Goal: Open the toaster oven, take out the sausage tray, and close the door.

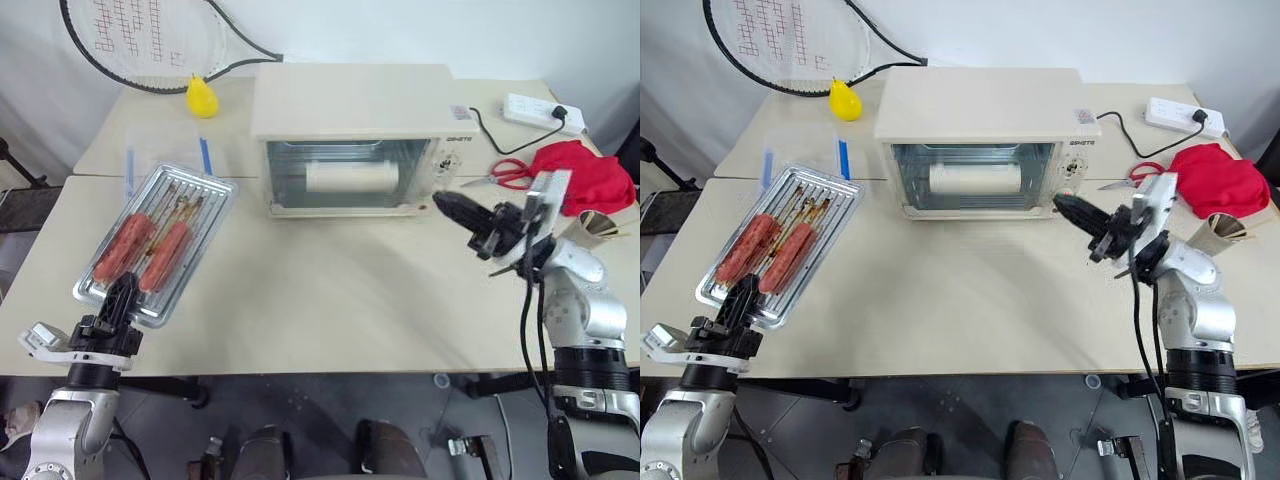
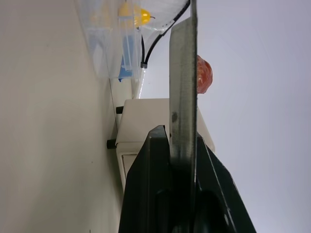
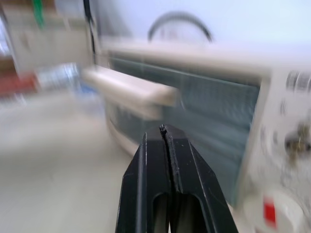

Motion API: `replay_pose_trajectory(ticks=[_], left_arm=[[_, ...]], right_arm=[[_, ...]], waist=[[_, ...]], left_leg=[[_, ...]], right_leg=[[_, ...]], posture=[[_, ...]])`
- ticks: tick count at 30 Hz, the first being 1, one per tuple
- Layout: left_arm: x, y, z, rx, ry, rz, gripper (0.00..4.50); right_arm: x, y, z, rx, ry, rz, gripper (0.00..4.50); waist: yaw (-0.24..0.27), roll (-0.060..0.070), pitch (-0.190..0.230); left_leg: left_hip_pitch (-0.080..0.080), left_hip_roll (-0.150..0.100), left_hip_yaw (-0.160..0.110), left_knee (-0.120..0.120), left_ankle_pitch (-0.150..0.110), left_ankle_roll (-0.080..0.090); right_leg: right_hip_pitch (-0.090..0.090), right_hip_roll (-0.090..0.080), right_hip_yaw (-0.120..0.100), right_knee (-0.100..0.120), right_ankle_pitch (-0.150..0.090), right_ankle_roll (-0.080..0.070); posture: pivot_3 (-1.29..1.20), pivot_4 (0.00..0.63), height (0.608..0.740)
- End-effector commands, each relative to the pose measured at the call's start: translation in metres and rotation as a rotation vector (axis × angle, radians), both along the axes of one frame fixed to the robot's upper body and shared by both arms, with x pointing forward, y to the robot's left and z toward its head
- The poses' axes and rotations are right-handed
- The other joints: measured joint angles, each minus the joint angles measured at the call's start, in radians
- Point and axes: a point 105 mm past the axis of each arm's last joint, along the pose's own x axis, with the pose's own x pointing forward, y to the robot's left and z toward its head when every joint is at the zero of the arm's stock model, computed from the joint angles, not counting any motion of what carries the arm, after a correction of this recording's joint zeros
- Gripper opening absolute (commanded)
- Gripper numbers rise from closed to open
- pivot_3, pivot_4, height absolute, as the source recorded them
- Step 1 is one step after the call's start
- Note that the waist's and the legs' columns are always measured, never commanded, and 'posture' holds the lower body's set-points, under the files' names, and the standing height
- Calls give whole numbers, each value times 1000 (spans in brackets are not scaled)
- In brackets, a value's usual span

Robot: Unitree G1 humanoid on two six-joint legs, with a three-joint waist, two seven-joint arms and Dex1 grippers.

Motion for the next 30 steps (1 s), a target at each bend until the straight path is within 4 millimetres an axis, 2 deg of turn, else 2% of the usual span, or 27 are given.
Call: replay_pose_trajectory(ticks=[1, 4, 11, 14, 15, 20, 27, 30], left_arm=[[-3, -13, 25, 84, -84, -59, 0], [-2, -22, 25, 135, -80, -135, 0], [0, -51, 13, 272, -35, -460, 0], [4, -61, 10, 292, -29, -590, 0], [6, -63, 10, 288, -31, -612, 0], [33, -90, 7, 285, 8, -801, 0], [70, -137, 6, 316, 108, -999, 0], [77, -147, 6, 335, 136, -1041, 0]], right_arm=[[-15, -8, 14, -18, -8, -1, 193], [-29, -13, 8, -89, -9, -6, 867], [-73, -27, -16, -273, 46, -14, 3312], [-85, -37, -22, -311, 71, -61, 4294], [-88, -40, -22, -316, 75, -77, 4493], [-112, -54, -32, -334, 125, -170, 4493], [-133, -54, -38, -345, 166, -224, 4493], [-138, -53, -39, -347, 174, -233, 4493]], waist=[[3, 0, 0], [18, 0, 0], [24, 0, 0], [22, 0, 0], [22, 0, 0], [27, 0, 0], [32, 0, 0], [32, 0, 0]], left_leg=[[0, 0, 0, 0, 0, 0], [0, 0, 0, 0, -1, 1], [0, -1, 1, -1, -1, 2], [0, -1, 1, -1, -1, 2], [0, -1, 1, -1, -1, 2], [0, -1, 1, -1, -1, 2], [1, -2, 1, -1, -1, 2], [1, -2, 1, -1, -1, 1]], right_leg=[[0, 0, 0, 0, 0, 0], [0, 0, 0, -1, 0, 0], [0, 0, 1, -2, 0, 0], [0, 0, 1, -2, 0, 0], [0, 0, 1, -2, 0, 0], [0, 0, 1, -2, 0, 0], [0, 0, 1, -2, 1, 1], [0, 0, 2, -1, 1, 1]], posture=[[0, 150, 740], [0, 150, 740], [0, 150, 740], [0, 150, 740], [0, 150, 740], [0, 150, 740], [0, 150, 740], [0, 150, 740]])
